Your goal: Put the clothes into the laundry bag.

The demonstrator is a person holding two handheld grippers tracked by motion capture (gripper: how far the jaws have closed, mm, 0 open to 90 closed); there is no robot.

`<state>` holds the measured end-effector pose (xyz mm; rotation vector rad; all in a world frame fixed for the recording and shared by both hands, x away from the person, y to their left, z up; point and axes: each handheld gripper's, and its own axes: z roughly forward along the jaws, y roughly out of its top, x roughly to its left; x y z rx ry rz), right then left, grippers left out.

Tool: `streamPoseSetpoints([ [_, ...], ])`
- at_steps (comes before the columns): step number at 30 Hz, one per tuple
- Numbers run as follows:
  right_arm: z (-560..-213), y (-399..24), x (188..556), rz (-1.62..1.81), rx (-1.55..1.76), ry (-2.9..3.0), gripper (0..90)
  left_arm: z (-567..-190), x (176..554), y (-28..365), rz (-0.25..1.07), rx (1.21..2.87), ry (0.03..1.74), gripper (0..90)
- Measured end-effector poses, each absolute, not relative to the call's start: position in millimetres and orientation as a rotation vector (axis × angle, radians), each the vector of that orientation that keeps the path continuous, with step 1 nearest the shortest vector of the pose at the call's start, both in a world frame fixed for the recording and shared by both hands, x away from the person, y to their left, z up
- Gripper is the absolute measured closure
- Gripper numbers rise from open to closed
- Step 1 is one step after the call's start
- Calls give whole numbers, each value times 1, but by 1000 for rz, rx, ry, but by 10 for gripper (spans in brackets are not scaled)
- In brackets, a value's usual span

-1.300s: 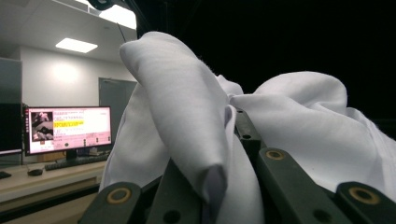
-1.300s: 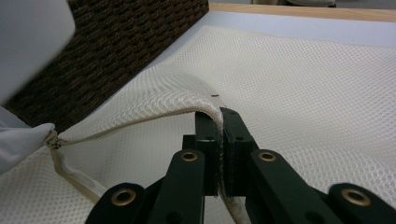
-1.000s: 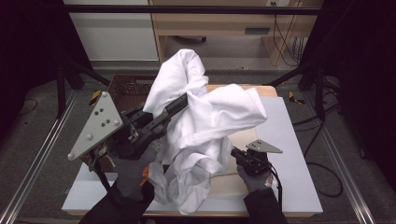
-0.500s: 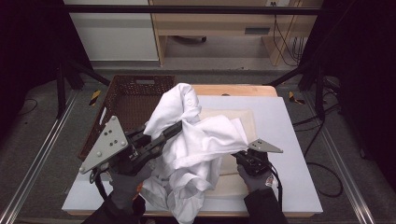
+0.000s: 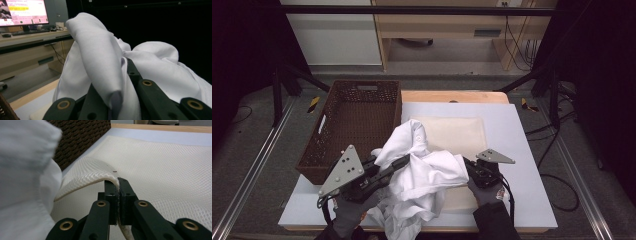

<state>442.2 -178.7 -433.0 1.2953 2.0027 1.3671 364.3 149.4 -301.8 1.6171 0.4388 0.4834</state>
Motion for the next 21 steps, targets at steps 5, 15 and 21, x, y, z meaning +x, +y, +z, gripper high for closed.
streamPoseSetpoints([
  [5, -432, -179, 442, 1374, 1294, 1999, 873, -318, 364, 148, 446, 1664, 455, 828],
  [15, -432, -178, 442, 1367, 1296, 2003, 873, -353, 364, 119, 395, 1815, 445, 828],
  [21, -432, -178, 442, 1369, 1290, 2002, 874, -373, 369, 99, 375, 1908, 450, 828],
])
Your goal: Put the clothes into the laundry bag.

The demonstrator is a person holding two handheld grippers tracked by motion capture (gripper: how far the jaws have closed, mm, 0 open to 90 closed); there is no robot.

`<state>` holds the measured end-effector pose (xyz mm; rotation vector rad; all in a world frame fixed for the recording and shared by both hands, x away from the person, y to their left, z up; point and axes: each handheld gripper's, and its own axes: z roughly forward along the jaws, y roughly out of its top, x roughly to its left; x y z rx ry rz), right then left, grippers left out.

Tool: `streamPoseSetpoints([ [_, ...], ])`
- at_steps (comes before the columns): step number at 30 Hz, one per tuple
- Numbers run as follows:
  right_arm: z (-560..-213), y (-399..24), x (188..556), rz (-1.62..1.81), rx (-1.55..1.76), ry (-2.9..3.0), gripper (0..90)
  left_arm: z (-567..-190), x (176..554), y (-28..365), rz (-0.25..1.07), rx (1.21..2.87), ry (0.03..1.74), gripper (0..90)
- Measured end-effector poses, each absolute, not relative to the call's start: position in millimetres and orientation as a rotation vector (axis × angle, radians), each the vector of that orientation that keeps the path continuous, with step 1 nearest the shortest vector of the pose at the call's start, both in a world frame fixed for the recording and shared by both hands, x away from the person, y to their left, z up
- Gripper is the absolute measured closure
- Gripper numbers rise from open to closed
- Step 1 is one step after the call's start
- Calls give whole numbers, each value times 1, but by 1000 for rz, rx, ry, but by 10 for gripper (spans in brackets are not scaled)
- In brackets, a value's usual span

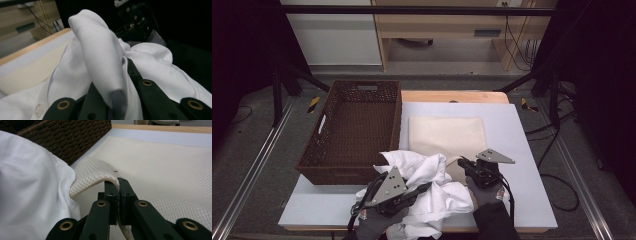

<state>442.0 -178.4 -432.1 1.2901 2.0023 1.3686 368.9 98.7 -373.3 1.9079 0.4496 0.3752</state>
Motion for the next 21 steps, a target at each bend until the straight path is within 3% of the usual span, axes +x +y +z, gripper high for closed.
streamPoseSetpoints([
  [21, -433, -177, 442, 1374, 1294, 2000, 874, -421, 398, 45, 348, 2077, 493, 824],
])
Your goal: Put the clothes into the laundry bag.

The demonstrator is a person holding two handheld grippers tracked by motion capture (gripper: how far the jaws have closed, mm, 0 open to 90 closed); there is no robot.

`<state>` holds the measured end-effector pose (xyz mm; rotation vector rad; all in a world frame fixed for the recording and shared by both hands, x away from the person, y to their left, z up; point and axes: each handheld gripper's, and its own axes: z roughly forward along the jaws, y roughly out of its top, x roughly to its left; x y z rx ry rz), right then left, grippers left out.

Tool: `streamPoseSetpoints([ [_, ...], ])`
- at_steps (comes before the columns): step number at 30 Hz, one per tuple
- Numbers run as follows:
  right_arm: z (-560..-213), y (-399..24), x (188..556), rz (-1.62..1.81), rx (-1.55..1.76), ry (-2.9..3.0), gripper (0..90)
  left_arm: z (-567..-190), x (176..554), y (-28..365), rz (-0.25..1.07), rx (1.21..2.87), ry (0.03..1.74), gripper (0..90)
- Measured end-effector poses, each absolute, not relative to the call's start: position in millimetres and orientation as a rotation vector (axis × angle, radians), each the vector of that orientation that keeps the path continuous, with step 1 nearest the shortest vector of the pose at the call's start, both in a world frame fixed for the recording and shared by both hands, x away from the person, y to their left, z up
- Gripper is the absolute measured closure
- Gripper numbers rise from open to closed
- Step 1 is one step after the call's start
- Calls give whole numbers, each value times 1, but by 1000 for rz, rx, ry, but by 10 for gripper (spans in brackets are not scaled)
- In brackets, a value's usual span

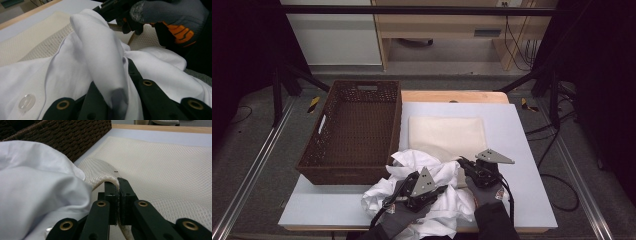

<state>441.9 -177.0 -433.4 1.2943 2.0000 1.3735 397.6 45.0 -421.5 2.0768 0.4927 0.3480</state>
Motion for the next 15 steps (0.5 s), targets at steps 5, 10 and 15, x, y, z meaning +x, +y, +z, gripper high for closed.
streamPoseSetpoints([
  [5, -434, -177, 442, 1371, 1290, 2000, 874, -429, 400, 38, 347, 2110, 495, 823],
  [10, -433, -176, 442, 1368, 1284, 1999, 874, -439, 405, 30, 338, 2157, 508, 821],
  [15, -433, -176, 442, 1368, 1282, 2003, 874, -446, 411, 23, 340, 2192, 523, 811],
])
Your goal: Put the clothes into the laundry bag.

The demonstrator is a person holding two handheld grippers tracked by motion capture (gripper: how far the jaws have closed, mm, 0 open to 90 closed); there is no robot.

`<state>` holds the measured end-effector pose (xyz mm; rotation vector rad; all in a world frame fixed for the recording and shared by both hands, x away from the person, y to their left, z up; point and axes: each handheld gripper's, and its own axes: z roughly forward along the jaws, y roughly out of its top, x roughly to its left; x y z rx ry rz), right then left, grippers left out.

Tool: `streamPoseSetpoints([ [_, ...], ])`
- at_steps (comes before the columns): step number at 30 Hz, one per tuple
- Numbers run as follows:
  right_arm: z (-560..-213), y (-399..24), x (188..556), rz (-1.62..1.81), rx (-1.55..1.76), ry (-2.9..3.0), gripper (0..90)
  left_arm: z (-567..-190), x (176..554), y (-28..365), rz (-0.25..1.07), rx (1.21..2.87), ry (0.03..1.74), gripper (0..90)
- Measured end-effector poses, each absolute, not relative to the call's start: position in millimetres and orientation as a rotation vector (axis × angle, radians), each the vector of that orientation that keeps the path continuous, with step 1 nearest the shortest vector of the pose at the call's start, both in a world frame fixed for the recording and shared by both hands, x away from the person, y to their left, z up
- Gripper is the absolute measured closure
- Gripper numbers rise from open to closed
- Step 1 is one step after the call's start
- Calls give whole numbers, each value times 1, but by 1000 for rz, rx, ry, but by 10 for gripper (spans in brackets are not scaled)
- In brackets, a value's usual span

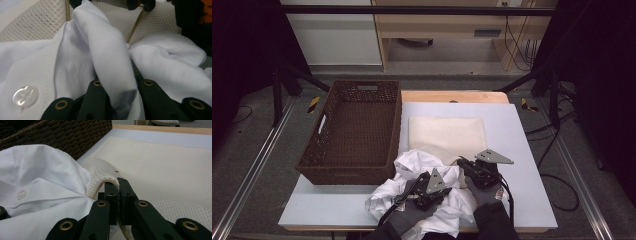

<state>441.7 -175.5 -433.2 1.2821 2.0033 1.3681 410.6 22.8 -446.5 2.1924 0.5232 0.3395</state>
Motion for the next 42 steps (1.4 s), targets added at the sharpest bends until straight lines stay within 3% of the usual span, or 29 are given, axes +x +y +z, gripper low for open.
streamPoseSetpoints([
  [5, -434, -174, 442, 1364, 1274, 2007, 874, -445, 411, 22, 354, 2172, 549, 738],
  [8, -434, -177, 442, 1365, 1283, 2003, 874, -436, 405, 27, 372, 2107, 549, 564],
  [9, -434, -177, 442, 1365, 1288, 2001, 874, -432, 402, 29, 380, 2082, 542, 548],
  [11, -435, -177, 442, 1366, 1291, 1998, 874, -425, 397, 31, 390, 2045, 527, 575],
  [16, -434, -176, 441, 1365, 1285, 2001, 875, -423, 397, 21, 424, 2064, 522, 832],
  [25, -432, -174, 440, 1372, 1272, 2006, 875, -451, 420, -8, 437, 2194, 570, 846],
  [29, -433, -172, 440, 1365, 1257, 2014, 875, -455, 423, -11, 433, 2195, 570, 746],
  [37, -434, -176, 441, 1372, 1282, 2004, 874, -421, 407, 19, 389, 2078, 541, 389],
  [42, -434, -176, 441, 1367, 1280, 2004, 874, -392, 398, 49, 507, 2045, 535, 320],
])
